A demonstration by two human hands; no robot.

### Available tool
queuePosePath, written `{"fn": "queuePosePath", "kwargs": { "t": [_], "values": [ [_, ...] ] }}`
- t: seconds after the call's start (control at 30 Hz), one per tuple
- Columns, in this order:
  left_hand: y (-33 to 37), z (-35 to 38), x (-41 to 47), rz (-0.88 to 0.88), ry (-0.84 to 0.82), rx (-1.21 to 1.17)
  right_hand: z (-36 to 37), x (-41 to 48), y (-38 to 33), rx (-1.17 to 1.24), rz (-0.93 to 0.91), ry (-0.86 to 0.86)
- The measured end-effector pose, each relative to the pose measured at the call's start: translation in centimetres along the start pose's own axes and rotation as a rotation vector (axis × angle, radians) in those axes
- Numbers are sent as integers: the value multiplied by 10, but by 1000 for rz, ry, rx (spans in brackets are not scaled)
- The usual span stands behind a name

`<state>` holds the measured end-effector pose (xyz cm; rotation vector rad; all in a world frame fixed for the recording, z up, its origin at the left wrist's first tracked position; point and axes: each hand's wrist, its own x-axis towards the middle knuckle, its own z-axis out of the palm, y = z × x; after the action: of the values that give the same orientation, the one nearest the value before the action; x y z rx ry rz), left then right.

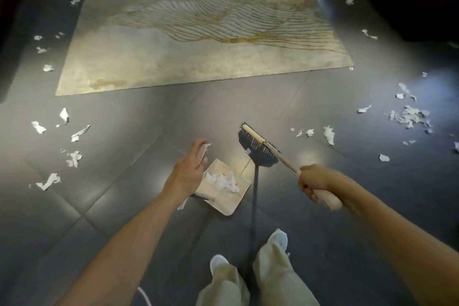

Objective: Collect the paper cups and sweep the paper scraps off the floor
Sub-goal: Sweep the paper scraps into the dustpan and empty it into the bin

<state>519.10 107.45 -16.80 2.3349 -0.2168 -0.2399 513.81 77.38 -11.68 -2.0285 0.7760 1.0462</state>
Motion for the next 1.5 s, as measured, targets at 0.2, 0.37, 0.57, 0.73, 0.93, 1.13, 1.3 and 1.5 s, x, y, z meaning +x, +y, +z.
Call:
{"fn": "queuePosePath", "kwargs": {
  "t": [0.2, 0.37, 0.57, 0.73, 0.93, 1.13, 1.3, 1.5],
  "values": [
    [20, 22, 48, -22, -18, 15, -7, 42, 13, 69, 65, -18],
    [36, 36, 69, -37, 33, 21, 11, 39, -1, -12, 51, -177],
    [47, 42, 74, -66, 2, 45, -28, 12, -29, 260, 168, -390],
    [33, 21, 46, -168, 79, 10, -45, 0, -54, 138, 64, -367],
    [10, -8, 6, -250, 212, -30, -7, 29, -76, -191, -188, -180],
    [-22, -28, -5, -396, 320, -51, 30, 85, -84, -299, -210, -128],
    [-34, -36, 4, -399, 347, -19, 57, 84, -81, -470, -149, -262],
    [-18, -37, 8, -397, 320, -52, 51, 28, -68, -478, -97, -431]
  ]
}}
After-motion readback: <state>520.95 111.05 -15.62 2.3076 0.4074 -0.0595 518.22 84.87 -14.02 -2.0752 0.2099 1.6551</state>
